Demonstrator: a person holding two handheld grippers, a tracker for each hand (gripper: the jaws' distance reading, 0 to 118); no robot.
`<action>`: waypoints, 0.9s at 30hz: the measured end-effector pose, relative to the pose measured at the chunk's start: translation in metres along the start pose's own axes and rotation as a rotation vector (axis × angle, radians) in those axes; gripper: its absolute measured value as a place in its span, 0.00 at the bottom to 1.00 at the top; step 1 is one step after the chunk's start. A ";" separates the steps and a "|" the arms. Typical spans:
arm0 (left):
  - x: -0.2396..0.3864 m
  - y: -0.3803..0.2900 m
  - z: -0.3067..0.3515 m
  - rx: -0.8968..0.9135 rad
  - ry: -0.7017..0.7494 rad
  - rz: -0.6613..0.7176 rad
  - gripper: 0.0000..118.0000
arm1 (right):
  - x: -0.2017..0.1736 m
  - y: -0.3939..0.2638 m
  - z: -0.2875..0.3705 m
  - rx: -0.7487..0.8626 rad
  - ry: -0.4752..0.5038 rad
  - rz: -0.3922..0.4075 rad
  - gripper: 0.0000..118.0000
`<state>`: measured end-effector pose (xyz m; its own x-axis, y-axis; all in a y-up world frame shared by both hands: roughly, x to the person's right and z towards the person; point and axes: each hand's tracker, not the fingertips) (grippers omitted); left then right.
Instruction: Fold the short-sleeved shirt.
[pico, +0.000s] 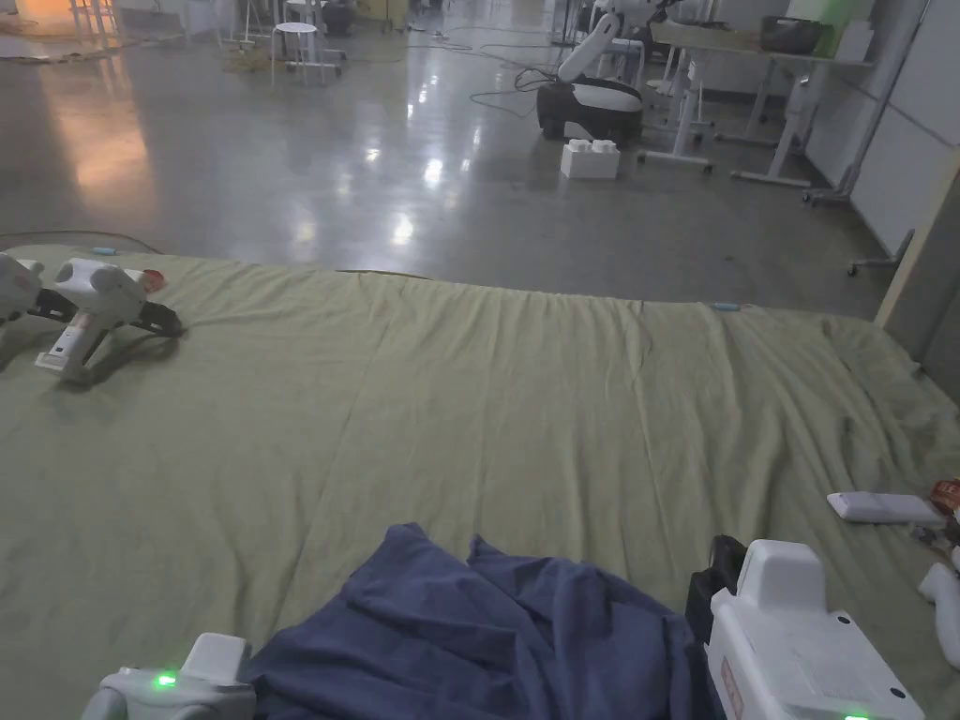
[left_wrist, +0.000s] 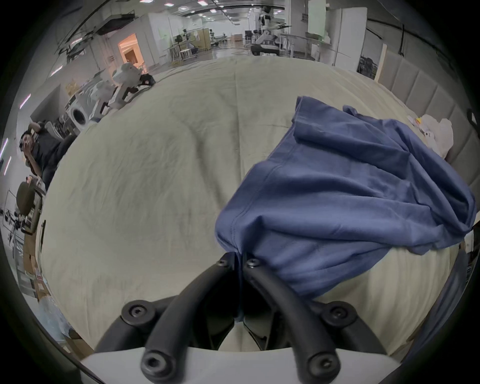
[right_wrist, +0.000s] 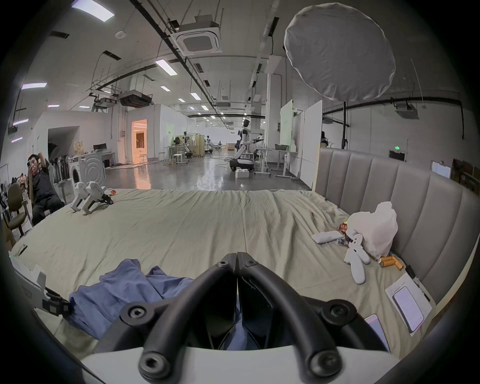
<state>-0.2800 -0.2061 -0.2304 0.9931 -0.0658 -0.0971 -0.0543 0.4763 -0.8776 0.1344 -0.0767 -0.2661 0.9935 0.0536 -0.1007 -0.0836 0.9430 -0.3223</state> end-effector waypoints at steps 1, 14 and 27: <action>-0.002 0.000 0.001 0.003 -0.009 0.000 0.01 | 0.006 0.000 -0.003 -0.011 0.009 -0.015 0.00; -0.007 0.005 0.054 0.191 -0.094 0.050 0.00 | 0.094 -0.048 -0.104 -0.491 -0.029 0.091 0.70; -0.005 -0.010 0.064 0.223 -0.074 0.070 0.00 | 0.070 -0.102 -0.118 -0.601 0.094 0.137 0.03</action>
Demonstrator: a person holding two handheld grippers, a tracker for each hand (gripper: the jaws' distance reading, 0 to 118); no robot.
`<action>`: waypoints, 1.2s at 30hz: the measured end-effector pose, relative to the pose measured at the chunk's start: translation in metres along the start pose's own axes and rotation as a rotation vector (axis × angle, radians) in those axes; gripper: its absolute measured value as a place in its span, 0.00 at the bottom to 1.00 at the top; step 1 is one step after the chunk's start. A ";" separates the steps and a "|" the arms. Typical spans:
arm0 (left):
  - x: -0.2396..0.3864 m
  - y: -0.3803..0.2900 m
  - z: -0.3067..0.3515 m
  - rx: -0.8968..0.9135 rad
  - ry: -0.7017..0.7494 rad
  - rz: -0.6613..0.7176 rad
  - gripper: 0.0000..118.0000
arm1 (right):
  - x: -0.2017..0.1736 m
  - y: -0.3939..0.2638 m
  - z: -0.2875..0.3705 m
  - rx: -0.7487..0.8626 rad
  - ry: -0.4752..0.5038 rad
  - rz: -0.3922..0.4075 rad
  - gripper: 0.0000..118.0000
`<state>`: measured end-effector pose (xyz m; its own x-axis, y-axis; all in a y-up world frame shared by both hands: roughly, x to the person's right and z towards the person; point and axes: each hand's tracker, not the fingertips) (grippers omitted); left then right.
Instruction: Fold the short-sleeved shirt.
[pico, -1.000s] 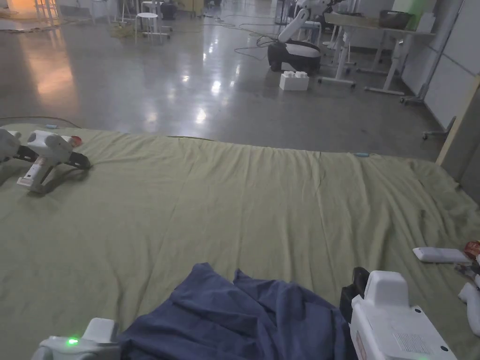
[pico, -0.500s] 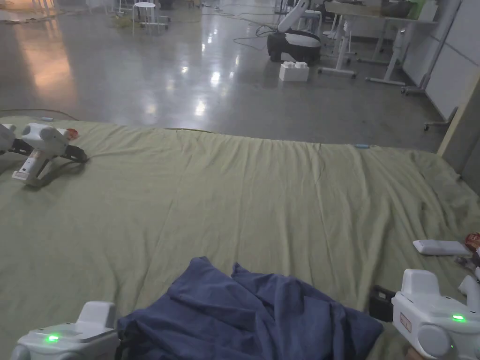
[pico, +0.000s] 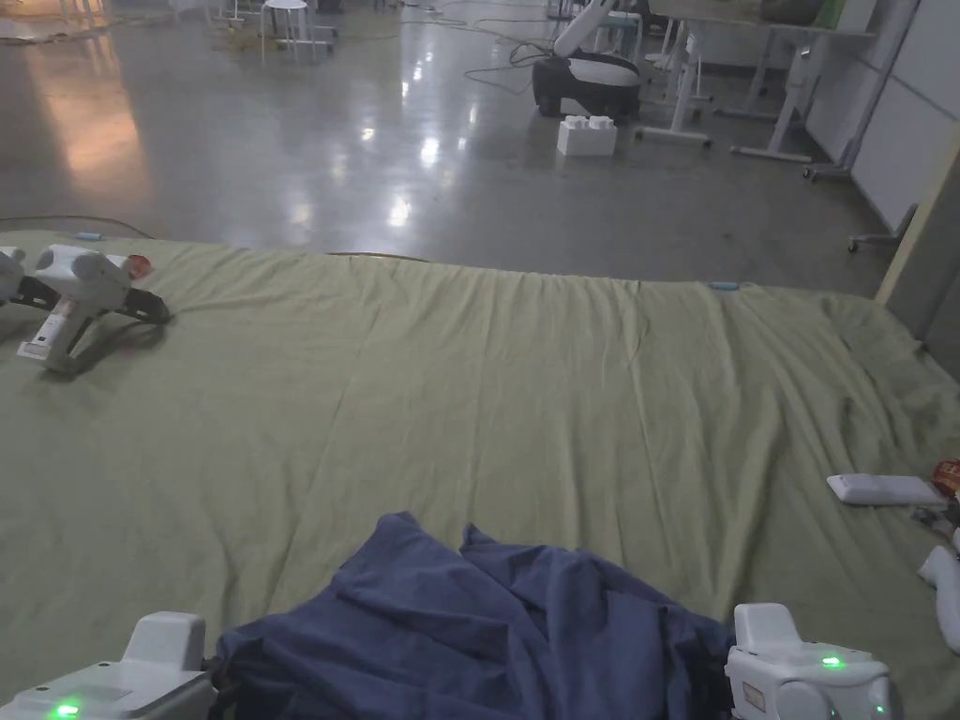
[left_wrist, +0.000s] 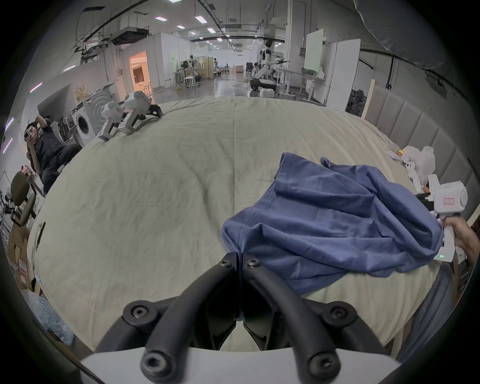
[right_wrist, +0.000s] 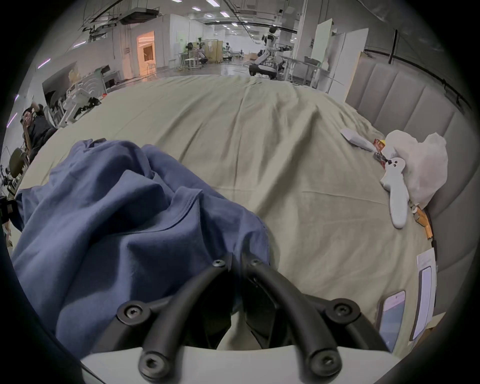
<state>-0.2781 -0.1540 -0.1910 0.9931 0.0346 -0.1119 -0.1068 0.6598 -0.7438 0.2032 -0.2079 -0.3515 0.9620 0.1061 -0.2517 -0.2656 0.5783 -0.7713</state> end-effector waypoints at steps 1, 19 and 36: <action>-0.002 0.001 0.001 0.005 -0.002 0.007 0.00 | 0.002 0.002 0.006 0.004 -0.004 -0.017 0.03; -0.031 0.131 0.108 0.336 -0.018 0.030 0.00 | 0.021 0.086 0.186 0.356 -0.086 -0.037 0.03; -0.056 0.272 0.129 0.456 0.000 0.126 0.00 | 0.028 0.212 0.255 0.557 -0.066 -0.112 0.03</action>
<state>-0.3566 0.1200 -0.3022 0.9737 0.1358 -0.1830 -0.1947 0.9129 -0.3587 0.1902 0.1235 -0.3729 0.9890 0.0600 -0.1351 -0.1056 0.9262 -0.3618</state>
